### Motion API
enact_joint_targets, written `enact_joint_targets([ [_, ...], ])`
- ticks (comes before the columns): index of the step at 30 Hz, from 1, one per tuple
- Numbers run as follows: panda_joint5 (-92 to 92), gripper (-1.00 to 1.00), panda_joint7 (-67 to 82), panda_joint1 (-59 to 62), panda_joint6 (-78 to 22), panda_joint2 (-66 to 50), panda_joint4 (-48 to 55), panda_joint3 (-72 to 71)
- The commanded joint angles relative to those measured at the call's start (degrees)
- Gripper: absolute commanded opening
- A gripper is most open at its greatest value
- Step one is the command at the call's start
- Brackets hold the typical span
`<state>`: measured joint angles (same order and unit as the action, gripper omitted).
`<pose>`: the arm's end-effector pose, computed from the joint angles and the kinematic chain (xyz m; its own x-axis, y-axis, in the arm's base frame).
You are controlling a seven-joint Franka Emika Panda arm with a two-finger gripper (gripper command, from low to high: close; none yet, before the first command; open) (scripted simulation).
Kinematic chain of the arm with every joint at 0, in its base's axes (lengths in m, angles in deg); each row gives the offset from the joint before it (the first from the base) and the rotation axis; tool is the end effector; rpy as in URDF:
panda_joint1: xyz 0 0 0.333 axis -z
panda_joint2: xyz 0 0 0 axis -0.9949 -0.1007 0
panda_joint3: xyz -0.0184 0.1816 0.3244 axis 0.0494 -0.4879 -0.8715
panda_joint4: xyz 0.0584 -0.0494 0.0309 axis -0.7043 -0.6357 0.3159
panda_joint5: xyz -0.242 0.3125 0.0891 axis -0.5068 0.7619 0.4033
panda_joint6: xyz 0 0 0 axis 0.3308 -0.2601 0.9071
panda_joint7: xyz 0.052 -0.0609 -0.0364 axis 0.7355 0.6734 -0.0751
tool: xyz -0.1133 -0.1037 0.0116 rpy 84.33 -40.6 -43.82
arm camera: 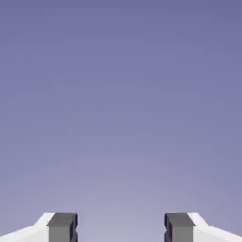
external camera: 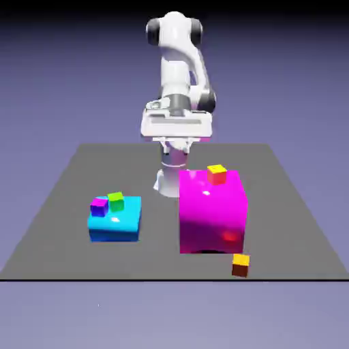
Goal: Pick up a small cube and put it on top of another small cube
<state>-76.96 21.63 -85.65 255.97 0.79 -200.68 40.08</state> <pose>0.4142 0.0101 0.4592 0.5410 -0.6814 0.4930 -0.4866 -0.7317 -0.4774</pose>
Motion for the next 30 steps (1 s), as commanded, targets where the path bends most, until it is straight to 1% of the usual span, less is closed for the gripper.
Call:
enact_joint_targets([
  [1, 0.32, 0.00, -0.98, -0.62, -1.43, -2.08, 1.57, -0.02],
  [28, 9.03, 0.00, -27.54, -17.22, -39.96, -58.14, 43.78, -0.68],
  [30, 9.15, 0.00, -27.90, -17.45, -40.48, -58.91, 44.36, -0.69],
])
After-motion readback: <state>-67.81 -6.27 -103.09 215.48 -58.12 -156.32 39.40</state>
